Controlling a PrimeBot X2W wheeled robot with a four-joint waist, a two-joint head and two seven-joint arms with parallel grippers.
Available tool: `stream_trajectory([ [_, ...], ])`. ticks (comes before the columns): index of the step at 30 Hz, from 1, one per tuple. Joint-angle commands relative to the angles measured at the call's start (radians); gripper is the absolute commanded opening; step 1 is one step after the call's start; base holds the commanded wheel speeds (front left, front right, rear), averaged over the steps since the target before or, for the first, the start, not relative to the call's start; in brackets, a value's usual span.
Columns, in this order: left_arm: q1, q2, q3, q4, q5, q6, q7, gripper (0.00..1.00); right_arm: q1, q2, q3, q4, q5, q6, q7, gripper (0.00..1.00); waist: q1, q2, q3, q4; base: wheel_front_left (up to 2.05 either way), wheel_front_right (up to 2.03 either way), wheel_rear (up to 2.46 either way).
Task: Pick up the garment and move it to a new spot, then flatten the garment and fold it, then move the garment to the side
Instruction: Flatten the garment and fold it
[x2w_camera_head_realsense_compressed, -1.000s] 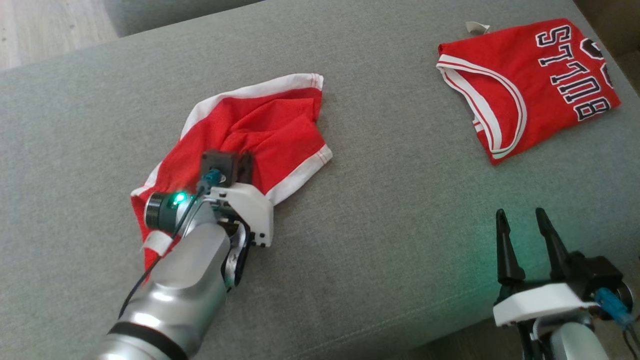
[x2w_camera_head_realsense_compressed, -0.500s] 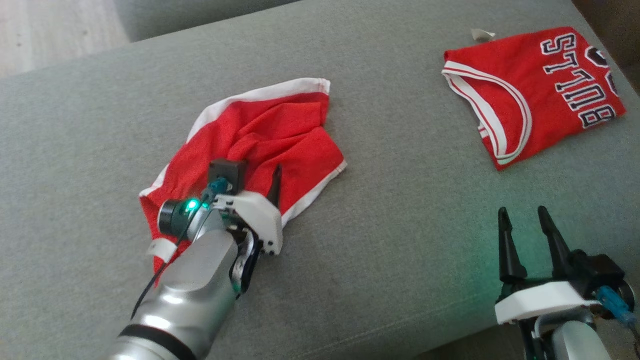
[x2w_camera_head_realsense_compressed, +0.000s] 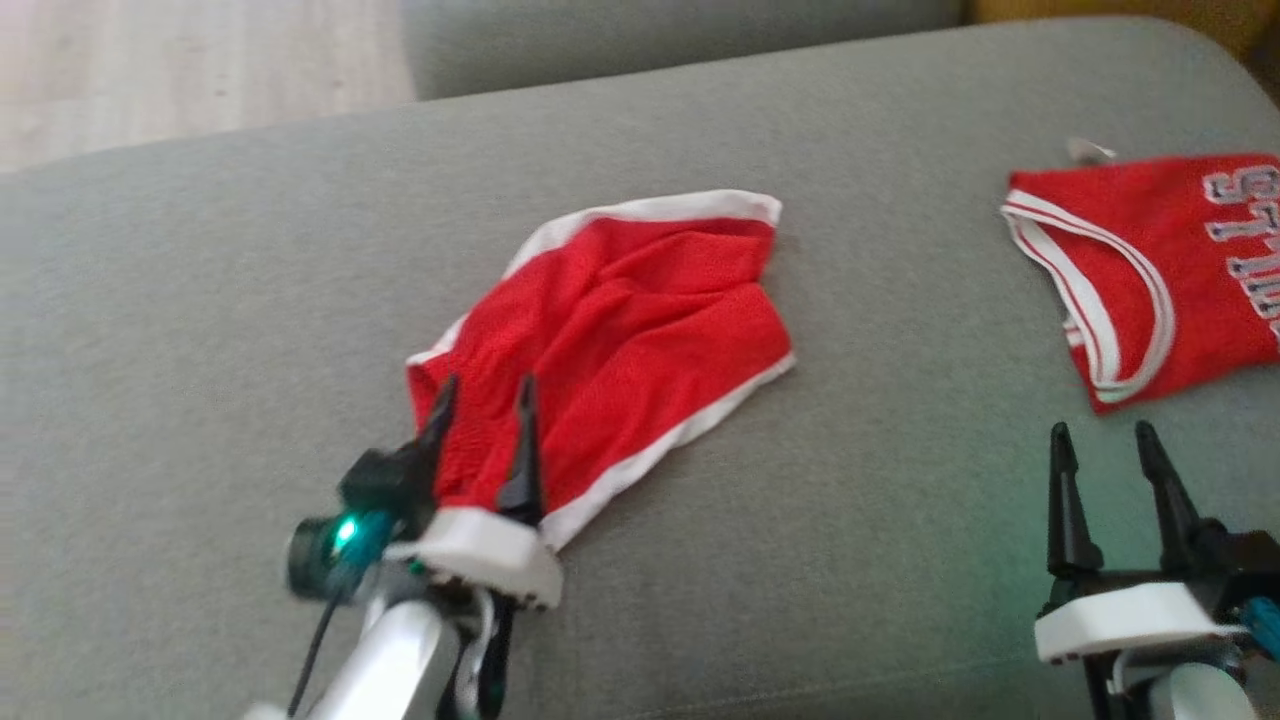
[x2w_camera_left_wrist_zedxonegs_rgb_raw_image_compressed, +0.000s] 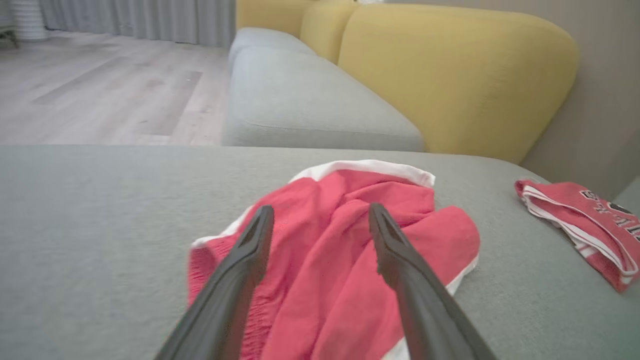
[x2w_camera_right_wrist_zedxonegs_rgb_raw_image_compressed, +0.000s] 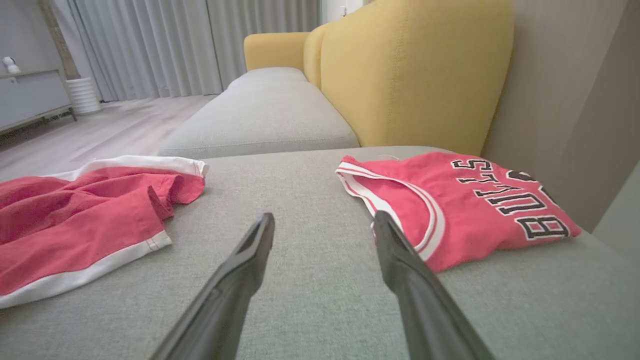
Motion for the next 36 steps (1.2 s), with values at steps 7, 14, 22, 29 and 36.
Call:
stream_trajectory([
  [7,0.169,0.014,0.159,-0.149,0.087,-0.035,-0.012,1.0,0.008,-0.007,-0.007,-0.035,-0.021,-0.001,-0.011,1.0,0.0,0.0,-0.053,0.109,0.0,0.0,0.0],
  [14,0.255,0.016,0.249,-0.173,0.141,-0.102,-0.012,1.0,0.032,-0.007,0.003,-0.007,-0.016,-0.001,-0.011,1.0,0.0,0.0,-0.091,0.151,0.0,0.0,0.0],
  [22,0.304,0.001,0.366,-0.154,0.195,-0.182,-0.012,1.0,0.049,-0.007,0.063,0.038,0.015,-0.001,-0.011,1.0,0.0,0.0,-0.115,0.155,0.0,0.0,0.0],
  [29,0.327,-0.02,0.412,-0.138,0.224,-0.22,-0.012,1.0,0.042,-0.007,0.086,0.05,0.026,-0.001,-0.011,1.0,0.0,0.0,-0.118,0.141,0.0,0.0,0.0],
  [36,0.33,-0.031,0.402,-0.107,0.216,-0.265,-0.012,1.0,0.029,-0.007,0.094,0.051,0.042,-0.001,-0.011,1.0,0.0,0.0,-0.112,0.135,0.0,0.0,0.0],
])
